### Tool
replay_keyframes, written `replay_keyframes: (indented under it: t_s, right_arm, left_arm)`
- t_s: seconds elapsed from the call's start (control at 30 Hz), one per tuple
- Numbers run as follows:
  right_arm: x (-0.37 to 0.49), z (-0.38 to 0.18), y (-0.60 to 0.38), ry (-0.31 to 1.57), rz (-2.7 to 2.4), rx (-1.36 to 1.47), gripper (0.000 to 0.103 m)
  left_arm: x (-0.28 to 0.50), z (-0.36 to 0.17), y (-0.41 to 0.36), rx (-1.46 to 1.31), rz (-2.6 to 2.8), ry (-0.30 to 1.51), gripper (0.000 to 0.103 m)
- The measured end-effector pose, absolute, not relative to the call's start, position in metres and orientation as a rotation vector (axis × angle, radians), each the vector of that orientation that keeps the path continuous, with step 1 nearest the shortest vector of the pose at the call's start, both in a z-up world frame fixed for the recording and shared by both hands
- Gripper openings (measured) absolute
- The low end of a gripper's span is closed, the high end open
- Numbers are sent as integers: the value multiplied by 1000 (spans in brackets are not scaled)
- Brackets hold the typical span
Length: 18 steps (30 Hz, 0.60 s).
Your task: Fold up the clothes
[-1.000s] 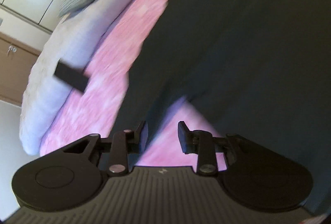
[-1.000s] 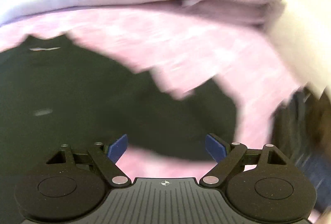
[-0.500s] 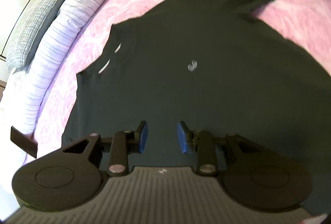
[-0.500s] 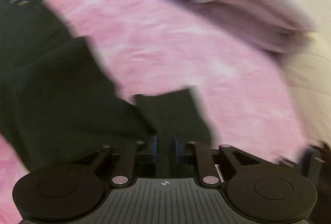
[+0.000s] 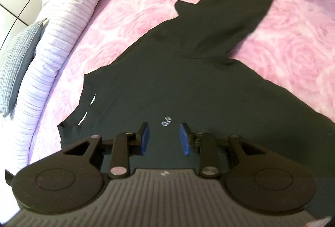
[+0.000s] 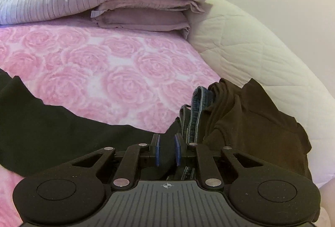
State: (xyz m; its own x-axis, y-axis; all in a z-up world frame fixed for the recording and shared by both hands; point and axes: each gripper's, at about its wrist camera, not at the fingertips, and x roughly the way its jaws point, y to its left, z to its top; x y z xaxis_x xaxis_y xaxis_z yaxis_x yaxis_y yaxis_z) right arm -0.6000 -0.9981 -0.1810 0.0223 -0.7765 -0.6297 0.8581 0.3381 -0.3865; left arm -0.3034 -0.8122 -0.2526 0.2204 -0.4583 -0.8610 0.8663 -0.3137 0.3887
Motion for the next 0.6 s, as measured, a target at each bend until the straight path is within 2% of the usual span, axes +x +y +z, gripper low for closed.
replay_keyframes:
  t_s: [0.17, 0.2, 0.23, 0.3, 0.6]
  right_arm:
    - [-581, -176, -976, 860, -1177, 112, 15]
    - [-577, -174, -968, 856, -1135, 133, 27]
    - [-572, -174, -959, 858, -1094, 161, 54]
    - [-563, -175, -942, 861, -1027, 224, 88]
    - [-502, -175, -865, 943, -703, 393, 90]
  left_arm:
    - [-300, -249, -794, 1300, -1364, 470, 28]
    - [-297, -248, -787, 1293, -1344, 485, 28]
    - [-294, -246, -781, 1287, -1324, 500, 29]
    - [-285, -242, -764, 1272, -1278, 532, 31]
    - [-233, -220, -657, 1162, -1066, 686, 39]
